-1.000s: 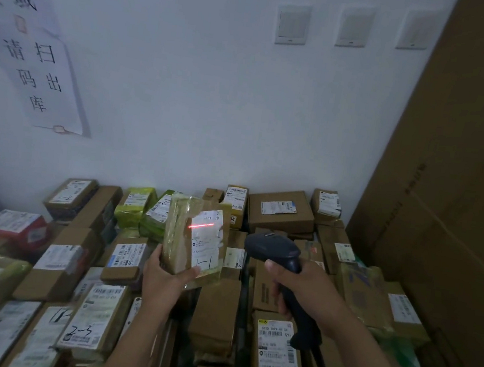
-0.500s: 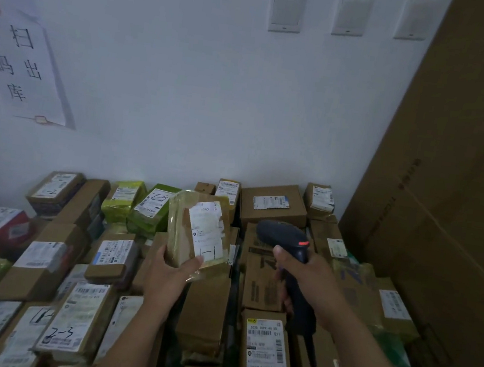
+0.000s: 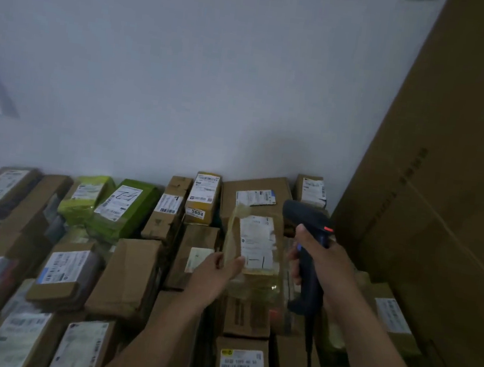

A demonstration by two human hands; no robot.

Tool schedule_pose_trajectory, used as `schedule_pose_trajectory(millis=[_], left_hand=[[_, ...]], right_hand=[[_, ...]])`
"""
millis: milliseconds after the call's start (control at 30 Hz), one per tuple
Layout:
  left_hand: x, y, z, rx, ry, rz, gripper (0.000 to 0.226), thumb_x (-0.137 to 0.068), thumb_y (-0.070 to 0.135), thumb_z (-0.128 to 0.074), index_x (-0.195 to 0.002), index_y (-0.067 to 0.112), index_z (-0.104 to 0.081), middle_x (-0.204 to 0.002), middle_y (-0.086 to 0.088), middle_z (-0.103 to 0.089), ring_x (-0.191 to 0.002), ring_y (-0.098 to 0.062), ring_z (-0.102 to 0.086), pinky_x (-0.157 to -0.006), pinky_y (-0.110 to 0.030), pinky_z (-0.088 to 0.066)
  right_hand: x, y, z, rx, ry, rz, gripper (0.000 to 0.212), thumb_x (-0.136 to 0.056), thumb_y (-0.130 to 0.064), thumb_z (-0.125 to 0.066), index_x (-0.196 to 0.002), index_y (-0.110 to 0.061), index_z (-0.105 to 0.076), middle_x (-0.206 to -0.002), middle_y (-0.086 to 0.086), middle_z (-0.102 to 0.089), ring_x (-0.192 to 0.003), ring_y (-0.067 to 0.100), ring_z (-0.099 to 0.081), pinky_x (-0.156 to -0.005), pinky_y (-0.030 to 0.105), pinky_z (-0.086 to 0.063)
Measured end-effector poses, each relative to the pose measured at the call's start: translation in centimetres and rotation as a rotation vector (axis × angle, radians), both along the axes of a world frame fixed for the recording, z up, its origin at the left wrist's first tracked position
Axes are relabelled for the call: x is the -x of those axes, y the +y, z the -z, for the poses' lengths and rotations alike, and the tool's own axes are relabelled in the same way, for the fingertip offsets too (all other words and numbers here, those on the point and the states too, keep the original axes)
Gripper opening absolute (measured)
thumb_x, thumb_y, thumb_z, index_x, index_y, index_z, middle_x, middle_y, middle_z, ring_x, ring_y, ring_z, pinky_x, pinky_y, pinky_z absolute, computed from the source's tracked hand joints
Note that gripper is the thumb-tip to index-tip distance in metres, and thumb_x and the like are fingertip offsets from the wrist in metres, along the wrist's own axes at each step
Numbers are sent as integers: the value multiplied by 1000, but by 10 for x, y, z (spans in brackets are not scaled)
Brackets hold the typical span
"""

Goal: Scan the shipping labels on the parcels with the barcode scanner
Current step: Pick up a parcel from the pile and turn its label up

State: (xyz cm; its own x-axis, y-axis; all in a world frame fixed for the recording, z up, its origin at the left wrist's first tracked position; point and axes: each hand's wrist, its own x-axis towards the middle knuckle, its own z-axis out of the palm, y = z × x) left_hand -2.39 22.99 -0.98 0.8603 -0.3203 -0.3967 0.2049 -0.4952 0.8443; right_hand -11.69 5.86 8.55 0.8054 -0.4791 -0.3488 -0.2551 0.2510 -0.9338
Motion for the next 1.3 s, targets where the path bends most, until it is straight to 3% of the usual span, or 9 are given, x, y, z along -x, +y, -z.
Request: schedule_pose_trajectory(millis=[133, 300, 533, 667, 800, 900, 1000, 1100, 1300], left_hand=[[1, -16, 8, 12, -35, 5, 59, -86, 66, -57, -129, 26, -55, -120, 6, -66, -105, -12, -64, -94, -35, -52], [2, -19, 10, 66, 0, -36, 56, -88, 56, -62, -135, 27, -52, -114, 9, -67, -97, -6, -66, -81, -27, -54], [-19, -54, -12, 122, -81, 71, 69, -89, 41, -68, -147, 28, -33, -133, 7, -55, -109, -8, -58, -76, -17, -48], [-29, -87, -15, 118, -78, 157, 72, -91, 40, -67, -150, 20, -30, -127, 10, -51, -98, -1, -47, -62, -9, -37], [-41, -105, 0, 65, -85, 218, 61, -91, 43, -65, -142, 20, -39, -136, -2, -57, -103, -10, -57, -78, -21, -49], [-51, -110, 9, -42, -112, 234, 53, -96, 42, -58, -139, 15, -43, -132, -4, -57, -110, -18, -58, -77, -24, -47], [-56, -108, 20, -149, -141, 278, 32, -99, 37, -53, -123, 15, -58, -120, -6, -65, -98, -14, -59, -81, -27, -46], [-57, -98, 34, -196, -160, 303, 23, -99, 35, -53, -110, 18, -64, -106, -2, -69, -87, -10, -61, -71, -22, -46], [-70, -42, 43, -274, -369, 14, 35, -99, 31, -57, -131, 17, -58, -123, 0, -62, -108, -11, -56, -85, -22, -40]], right_hand=[[-8, 0, 22, -44, 71, 2, 31, -88, -38, -65, -85, -7, -64, -72, 7, -67, -53, 18, -58, -55, 31, -49], [-17, 4, 34, 6, 78, -48, 31, -88, -39, -64, -83, -8, -65, -74, 8, -67, -55, 19, -58, -60, 35, -50], [-6, -23, 28, 128, 46, 75, 39, -87, -42, -64, -81, -3, -67, -67, 14, -64, -50, 20, -56, -54, 33, -48], [-4, -37, 32, 136, 60, 126, 41, -87, -42, -66, -80, -2, -65, -67, 12, -63, -50, 21, -55, -49, 32, -47], [-5, -41, 40, 111, 96, 139, 38, -88, -41, -65, -80, -4, -65, -67, 9, -64, -51, 18, -56, -49, 31, -48], [-10, -43, 46, 71, 91, 133, 34, -89, -37, -65, -84, -3, -65, -70, 9, -64, -52, 18, -56, -47, 29, -48], [-19, -40, 54, 45, 107, 99, 33, -89, -38, -66, -83, -5, -64, -67, 7, -63, -49, 16, -55, -47, 28, -46], [-30, -33, 64, 22, 101, 72, 28, -88, -35, -67, -81, -8, -64, -65, 6, -63, -46, 16, -54, -46, 27, -45], [-54, -11, 79, 1, 135, -37, 29, -88, -35, -67, -88, -6, -64, -65, 7, -63, -49, 16, -57, -48, 28, -47]])
